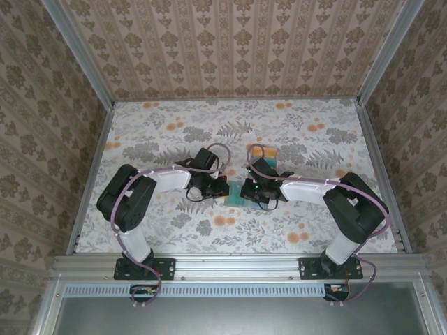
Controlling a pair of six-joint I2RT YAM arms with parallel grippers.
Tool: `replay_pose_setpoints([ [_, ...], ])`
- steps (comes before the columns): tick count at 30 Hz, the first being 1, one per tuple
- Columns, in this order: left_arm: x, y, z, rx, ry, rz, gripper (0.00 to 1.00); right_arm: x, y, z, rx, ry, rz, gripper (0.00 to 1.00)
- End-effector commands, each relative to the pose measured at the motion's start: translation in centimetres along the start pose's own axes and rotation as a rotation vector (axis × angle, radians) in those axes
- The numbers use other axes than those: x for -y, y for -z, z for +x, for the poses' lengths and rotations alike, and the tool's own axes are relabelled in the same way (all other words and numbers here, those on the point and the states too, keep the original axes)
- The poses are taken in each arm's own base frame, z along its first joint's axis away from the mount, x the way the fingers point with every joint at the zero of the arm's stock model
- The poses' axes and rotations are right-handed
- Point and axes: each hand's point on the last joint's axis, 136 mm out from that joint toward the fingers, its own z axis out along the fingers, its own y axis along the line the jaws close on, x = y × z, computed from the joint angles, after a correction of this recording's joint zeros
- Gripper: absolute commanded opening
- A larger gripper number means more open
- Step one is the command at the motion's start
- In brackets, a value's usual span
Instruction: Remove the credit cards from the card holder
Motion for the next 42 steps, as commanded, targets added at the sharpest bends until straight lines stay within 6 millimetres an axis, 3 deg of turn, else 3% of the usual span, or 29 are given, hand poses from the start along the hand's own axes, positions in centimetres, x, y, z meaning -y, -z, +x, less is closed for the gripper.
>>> replay_pose_setpoints([
  [1,-0.3,-0.2,0.3,-0.016,-0.015,-0.023,0.0,0.9,-0.8,0.6,-0.029,-0.032,0.007,0.17],
  [28,-0.3,-0.7,0.8,-0.038,-0.012,-0.02,0.0,-0.4,-2.2,0.9,-0.068,-0.049,-0.074,0.19],
  [36,-0.3,-0.7,1.0,-0.042,-0.015,-0.02,0.0,-0.5,-2.3,0.9,-0.073,-0.051,-0.076,0.13],
  [42,0.3,0.9,0.0,0.001,-0.016,-0.015,0.0,-0.1,-1.9,0.9,-0.065,-0.041,-0.057,0.04],
])
